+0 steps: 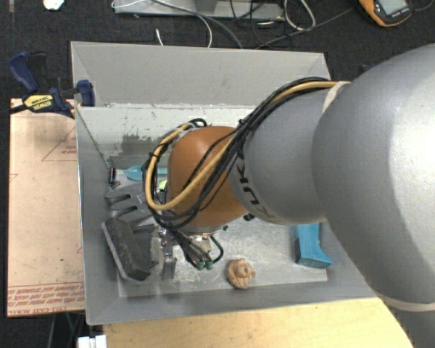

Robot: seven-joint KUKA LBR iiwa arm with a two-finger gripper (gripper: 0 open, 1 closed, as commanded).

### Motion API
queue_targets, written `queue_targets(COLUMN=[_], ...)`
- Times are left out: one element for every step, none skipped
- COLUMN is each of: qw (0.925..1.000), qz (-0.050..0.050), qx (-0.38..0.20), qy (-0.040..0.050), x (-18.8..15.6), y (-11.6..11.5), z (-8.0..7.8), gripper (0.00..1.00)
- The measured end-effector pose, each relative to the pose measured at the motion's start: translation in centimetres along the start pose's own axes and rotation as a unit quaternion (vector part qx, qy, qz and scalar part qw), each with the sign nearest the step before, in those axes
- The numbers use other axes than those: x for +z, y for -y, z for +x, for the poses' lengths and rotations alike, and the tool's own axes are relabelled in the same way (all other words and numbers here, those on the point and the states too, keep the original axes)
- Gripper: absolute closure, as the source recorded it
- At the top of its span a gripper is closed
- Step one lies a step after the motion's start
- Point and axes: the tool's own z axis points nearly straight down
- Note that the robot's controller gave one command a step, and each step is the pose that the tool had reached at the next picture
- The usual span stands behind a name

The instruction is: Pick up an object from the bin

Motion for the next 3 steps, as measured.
queue_targets(qw=[1.0, 1.0, 1.0], qz=[0.001, 0.0, -0.001], qx=[0.0, -0.001, -0.001], qy=[-0.0041, -0.0018, 0.0009], x=[-3.0, -7.2, -9.0], y=[0.0, -0.1, -0.1], z=[0.2, 0.0, -0.1], gripper=[1.0, 1.0, 1.0])
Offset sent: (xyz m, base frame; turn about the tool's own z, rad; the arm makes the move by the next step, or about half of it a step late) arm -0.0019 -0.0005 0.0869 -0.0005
